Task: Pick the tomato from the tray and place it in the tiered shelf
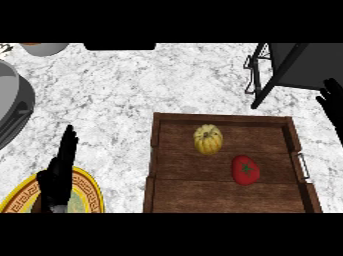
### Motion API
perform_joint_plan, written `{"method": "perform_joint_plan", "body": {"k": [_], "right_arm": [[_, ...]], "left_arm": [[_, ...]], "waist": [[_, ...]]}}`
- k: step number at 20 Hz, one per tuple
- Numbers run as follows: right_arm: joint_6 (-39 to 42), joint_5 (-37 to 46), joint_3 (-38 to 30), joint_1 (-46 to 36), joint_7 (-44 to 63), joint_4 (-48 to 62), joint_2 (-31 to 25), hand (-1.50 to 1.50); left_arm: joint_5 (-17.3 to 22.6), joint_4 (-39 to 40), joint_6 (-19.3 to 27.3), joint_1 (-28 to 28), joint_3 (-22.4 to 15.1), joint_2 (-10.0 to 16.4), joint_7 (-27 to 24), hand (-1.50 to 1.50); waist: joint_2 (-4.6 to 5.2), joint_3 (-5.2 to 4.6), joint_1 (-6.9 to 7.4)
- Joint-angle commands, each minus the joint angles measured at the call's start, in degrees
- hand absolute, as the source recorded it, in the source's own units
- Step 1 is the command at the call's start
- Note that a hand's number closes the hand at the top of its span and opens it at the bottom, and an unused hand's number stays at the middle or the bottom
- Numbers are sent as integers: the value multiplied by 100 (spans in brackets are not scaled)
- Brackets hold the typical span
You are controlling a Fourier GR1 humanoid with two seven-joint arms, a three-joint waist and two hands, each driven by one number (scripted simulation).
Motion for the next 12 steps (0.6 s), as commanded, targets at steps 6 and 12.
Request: {"method": "perform_joint_plan", "body": {"k": [6,12], "right_arm": [[-9,-168,-214,157,335,-811,190,-150],[-2304,1617,-402,754,-233,93,355,150]], "left_arm": [[-454,-355,-833,-1289,-299,487,637,0],[-206,-329,-944,-1203,-349,341,742,0]], "waist": [[49,-12,-61],[80,-20,-179]]}}
